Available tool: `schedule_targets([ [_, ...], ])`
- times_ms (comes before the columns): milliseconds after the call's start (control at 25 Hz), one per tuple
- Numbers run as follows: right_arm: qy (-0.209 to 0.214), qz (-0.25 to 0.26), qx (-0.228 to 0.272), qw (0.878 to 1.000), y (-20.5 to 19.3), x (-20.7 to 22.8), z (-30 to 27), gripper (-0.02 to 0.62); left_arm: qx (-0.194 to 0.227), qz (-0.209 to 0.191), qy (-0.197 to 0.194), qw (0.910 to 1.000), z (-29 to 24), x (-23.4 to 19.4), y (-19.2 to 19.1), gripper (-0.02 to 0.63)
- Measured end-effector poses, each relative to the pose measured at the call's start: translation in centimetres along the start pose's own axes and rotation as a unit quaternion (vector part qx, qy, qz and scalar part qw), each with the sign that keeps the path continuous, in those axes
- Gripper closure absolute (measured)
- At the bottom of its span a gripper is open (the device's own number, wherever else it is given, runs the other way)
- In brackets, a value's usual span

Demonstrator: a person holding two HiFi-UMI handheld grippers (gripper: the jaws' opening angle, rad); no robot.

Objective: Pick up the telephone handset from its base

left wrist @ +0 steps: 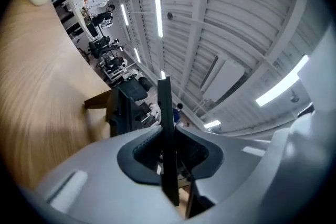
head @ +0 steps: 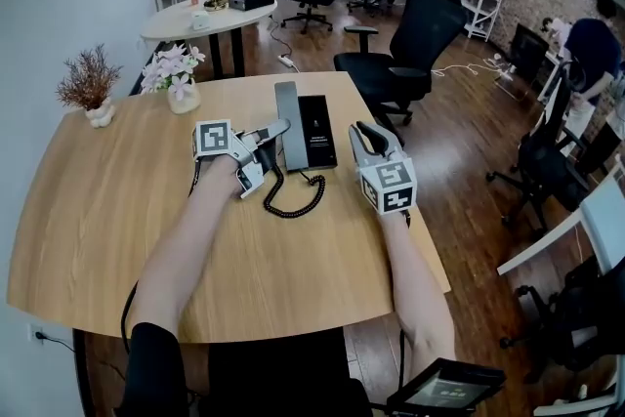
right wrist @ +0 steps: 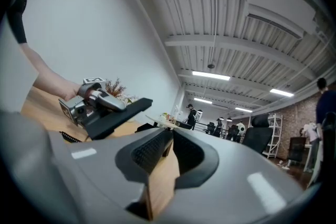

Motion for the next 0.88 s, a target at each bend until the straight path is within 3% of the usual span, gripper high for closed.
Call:
schedule_targets([
  [120, 0.007, 0.001, 0.003, 1.000, 0.2, -0.2, 0.2, 0.554, 0.059, 0.028, -0.067, 0.9956, 2.6, 3.3, -1.4, 0.529],
  [280, 0.019, 0.020, 0.012, 1.000, 1.0, -1.2, 0.1, 0.554, 0.089, 0.026, -0.111, 0.9895, 7.1, 6.3, -4.4, 0.529],
  [640, 0.026, 0.061, 0.002, 0.998, 1.3, -2.1, 0.6, 0.554, 0.062, 0.005, -0.186, 0.9807, 9.4, 10.3, -9.6, 0.529],
  [880, 0.024, 0.065, -0.014, 0.997, 0.7, -2.1, 0.8, 0.555, 0.051, -0.033, -0.177, 0.9823, 9.8, 11.0, -9.6, 0.529],
])
Point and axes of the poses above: the fingertips, and each gripper's own axes: z backward along the fingers, x to its right, y out of its top, the point moved 10 cm from there along z, backward along the fingers, and after that the axes turned 4 degrees about -z, right-handed, at the moved point
